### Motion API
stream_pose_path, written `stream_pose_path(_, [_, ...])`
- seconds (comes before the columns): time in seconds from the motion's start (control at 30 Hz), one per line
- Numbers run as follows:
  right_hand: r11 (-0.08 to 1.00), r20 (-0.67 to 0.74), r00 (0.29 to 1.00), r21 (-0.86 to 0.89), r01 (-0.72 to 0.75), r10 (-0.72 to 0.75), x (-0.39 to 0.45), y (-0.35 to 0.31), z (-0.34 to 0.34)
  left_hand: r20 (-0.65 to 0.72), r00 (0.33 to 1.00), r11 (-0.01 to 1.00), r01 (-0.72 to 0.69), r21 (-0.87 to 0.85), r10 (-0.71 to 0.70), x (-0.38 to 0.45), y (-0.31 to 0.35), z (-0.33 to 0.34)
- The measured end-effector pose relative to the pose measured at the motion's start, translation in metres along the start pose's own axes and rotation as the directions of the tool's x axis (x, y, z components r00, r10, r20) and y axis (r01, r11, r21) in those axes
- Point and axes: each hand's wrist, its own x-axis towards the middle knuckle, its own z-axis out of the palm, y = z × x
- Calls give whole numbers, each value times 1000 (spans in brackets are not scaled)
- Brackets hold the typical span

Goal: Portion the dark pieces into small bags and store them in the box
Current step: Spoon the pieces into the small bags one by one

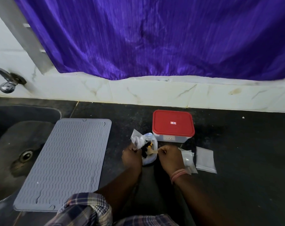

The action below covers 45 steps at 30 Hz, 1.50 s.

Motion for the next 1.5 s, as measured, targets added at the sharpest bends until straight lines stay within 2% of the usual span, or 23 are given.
stream_pose_path(0.17, [998, 43, 998, 30, -50, 49, -3, 7, 9, 30, 999, 995, -20, -96, 23, -1, 4, -3])
stream_pose_path(0.3, [923, 77, 958, 257, -285, 275, 1, 15, 8, 62, 998, 994, -21, -106, 28, 2, 4, -6])
stream_pose_path(0.37, [878, 38, 935, 332, -344, 351, 0, 17, 9, 59, 998, 990, 7, -142, 1, 3, 8, -7])
stream_pose_path(0.5, [833, 17, 920, 418, -363, 392, 0, 16, 8, 51, 997, 957, 70, -283, -57, 6, 10, -10])
stream_pose_path(0.67, [851, -24, 933, 418, -317, 360, -2, 15, 3, -34, 990, 921, 115, -373, -138, 6, 11, -14])
stream_pose_path(0.8, [910, -65, 963, 349, -224, 262, -5, 12, -2, -112, 967, 927, 182, -328, -229, 14, 13, -20])
stream_pose_path(0.87, [914, -80, 963, 345, -215, 257, -4, 11, -2, -157, 962, 935, 166, -314, -223, 14, 15, -23])
stream_pose_path(1.03, [881, -91, 946, 402, -251, 312, -3, 13, -5, -223, 969, 975, 55, -215, -104, 19, 21, -34])
stream_pose_path(1.1, [909, -127, 957, 368, -198, 260, -5, 13, -9, -250, 968, 976, -27, -216, -29, 25, 27, -40])
stream_pose_path(1.2, [928, -158, 964, 341, -149, 212, -6, 10, -10, -282, 960, 965, -68, -253, -6, 29, 37, -48])
stream_pose_path(1.27, [956, -163, 976, 276, -95, 145, -7, 9, -9, -308, 949, 979, -124, -164, 69, 29, 38, -49])
stream_pose_path(1.33, [984, -128, 989, 172, -47, 69, -7, 10, -3, -241, 959, 986, -162, -34, 149, 23, 37, -49])
stream_pose_path(1.37, [986, -103, 992, 159, -54, 71, -8, 10, -1, -226, 954, 981, -194, 27, 195, 21, 32, -48])
stream_pose_path(1.5, [952, -91, 976, 256, -170, 199, -6, 11, 3, -213, 955, 976, -184, 115, 205, 12, 28, -49])
